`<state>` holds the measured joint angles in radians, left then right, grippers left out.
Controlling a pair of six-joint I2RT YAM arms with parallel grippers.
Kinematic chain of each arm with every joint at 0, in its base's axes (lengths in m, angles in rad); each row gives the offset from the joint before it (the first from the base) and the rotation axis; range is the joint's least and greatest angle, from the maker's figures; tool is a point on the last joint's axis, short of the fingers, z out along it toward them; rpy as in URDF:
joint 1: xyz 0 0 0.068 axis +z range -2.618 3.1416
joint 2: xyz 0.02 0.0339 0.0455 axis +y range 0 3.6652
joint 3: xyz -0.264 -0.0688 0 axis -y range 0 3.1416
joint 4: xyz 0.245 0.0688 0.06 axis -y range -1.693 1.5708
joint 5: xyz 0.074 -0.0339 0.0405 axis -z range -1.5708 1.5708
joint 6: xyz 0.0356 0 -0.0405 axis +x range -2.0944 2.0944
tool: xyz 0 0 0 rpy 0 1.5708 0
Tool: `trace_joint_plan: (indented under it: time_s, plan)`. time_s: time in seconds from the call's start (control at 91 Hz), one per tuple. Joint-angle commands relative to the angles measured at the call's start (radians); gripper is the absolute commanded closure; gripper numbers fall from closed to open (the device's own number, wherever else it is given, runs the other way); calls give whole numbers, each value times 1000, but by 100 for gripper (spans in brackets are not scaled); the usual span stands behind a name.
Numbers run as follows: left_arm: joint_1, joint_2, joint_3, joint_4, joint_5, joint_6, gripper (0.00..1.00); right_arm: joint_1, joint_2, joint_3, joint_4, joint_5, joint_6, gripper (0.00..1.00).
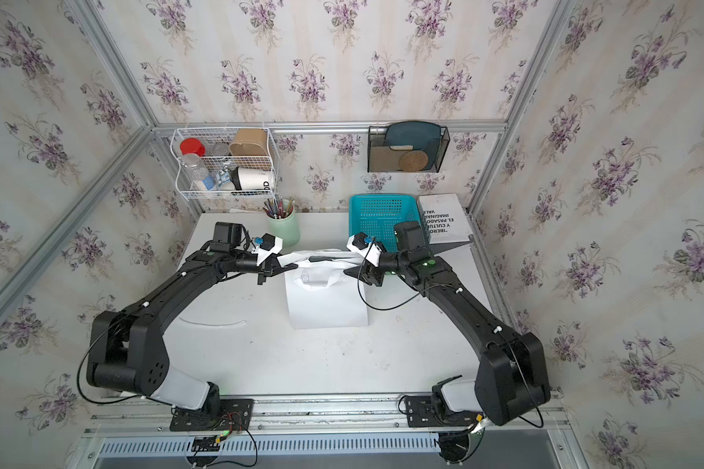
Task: Place the ice pack in the delivery bag
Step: Close the delivery bag at the center of the board.
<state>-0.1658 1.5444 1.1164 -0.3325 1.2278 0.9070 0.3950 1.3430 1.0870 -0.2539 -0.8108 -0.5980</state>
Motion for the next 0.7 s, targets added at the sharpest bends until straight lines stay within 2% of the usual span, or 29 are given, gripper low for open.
trace_joint_plan:
  time_s: [0.0,0.198,0.308,0.352,0.44,0.538,0.626,0.692]
  plan:
    - [0,-1,-2,30,27,23,100,7,-52,25,-23,12,68,39]
    - [0,-16,-20,57,25,20,100,10,-57,101,21,0,171,43]
    - [0,-24,-25,60,25,21,100,9,-35,129,133,43,286,56]
    - [-1,-31,-30,68,24,14,100,16,-27,132,178,113,337,60]
    - [-3,-42,-40,82,14,4,100,45,13,194,131,239,368,54]
    - [-5,-43,-40,94,-5,-20,100,113,109,303,-67,357,287,53]
    - [-7,-37,-39,142,-24,-77,100,182,170,383,-198,399,240,46]
    - [-10,-29,-38,165,-32,-98,100,201,186,405,-247,377,229,44]
